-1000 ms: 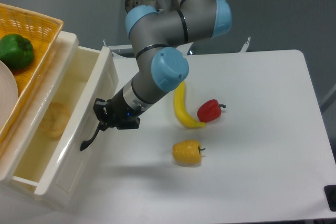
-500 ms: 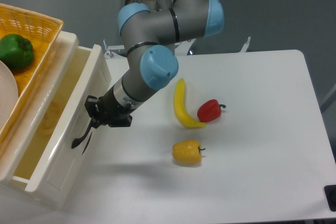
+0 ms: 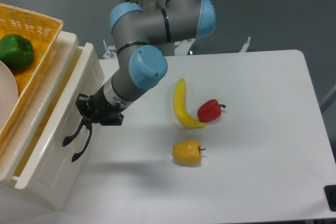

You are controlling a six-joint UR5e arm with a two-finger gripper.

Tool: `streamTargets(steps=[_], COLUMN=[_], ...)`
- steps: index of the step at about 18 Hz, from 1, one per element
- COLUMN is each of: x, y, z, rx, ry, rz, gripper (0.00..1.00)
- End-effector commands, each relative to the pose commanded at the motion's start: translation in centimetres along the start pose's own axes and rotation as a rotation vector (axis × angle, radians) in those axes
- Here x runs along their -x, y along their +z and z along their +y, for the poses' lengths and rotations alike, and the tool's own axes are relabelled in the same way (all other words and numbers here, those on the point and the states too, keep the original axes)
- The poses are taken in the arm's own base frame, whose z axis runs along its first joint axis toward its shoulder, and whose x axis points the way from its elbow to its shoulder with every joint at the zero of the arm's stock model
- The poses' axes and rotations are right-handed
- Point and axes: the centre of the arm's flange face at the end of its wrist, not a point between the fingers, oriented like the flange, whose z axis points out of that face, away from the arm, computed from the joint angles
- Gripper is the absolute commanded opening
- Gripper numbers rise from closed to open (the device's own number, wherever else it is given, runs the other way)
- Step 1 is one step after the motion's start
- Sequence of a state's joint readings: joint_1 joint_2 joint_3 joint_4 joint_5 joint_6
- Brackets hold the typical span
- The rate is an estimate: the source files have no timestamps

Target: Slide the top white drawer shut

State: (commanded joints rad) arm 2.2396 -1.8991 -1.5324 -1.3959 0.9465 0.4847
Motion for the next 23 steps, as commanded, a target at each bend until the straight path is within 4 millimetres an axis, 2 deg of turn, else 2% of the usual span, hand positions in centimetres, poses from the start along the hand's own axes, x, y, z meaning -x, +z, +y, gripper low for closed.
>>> streamTargets(steps=[19,23], x=[-0.88,-0.09], y=[0.68,0.1], z=[-0.14,-0.16], rx=[0.011,0.004], ry=[0.019,0.015], rz=[0.0,-0.012], gripper=[0.0,0.05])
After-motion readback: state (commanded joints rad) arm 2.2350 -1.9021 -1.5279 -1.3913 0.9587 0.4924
